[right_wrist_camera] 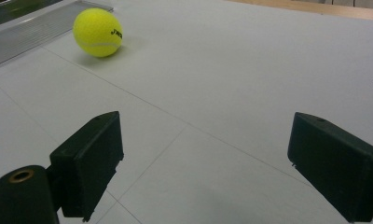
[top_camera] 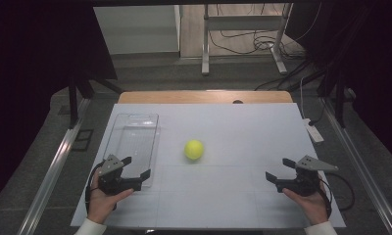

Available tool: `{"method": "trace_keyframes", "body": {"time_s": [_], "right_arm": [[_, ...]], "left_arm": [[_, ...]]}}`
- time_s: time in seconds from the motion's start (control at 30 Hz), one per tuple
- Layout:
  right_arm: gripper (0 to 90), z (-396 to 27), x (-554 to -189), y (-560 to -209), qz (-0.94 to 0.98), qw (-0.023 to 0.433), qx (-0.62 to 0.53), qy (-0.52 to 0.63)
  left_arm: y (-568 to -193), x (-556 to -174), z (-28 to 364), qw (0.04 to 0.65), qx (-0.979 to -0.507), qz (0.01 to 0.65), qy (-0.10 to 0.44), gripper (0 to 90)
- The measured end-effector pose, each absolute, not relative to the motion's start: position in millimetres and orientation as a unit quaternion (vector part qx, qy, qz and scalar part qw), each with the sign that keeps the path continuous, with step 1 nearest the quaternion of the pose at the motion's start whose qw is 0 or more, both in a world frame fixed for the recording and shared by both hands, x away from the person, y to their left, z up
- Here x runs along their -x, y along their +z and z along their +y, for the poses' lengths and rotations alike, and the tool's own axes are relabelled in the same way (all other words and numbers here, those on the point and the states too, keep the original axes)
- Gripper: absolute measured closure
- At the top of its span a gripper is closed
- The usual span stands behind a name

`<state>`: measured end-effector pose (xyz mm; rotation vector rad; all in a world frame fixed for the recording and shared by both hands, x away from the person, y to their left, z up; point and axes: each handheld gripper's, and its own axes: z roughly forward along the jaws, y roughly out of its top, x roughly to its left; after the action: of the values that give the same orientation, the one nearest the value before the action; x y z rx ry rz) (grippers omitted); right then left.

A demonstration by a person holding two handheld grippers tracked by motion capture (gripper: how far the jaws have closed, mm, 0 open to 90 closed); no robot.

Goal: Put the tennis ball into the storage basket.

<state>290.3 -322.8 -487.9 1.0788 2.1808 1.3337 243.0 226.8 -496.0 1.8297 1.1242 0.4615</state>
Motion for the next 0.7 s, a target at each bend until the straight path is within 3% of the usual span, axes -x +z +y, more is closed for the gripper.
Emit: {"method": "trace_keyframes", "body": {"time_s": [0.7], "right_arm": [[10.2, -315.8, -290.3, -492.2, 0.783, 0.175, -0.376, 0.464]], "left_arm": [[-496.1, -238.5, 219.9, 0.455, -0.75, 0.445, 0.18, 10.6]]}}
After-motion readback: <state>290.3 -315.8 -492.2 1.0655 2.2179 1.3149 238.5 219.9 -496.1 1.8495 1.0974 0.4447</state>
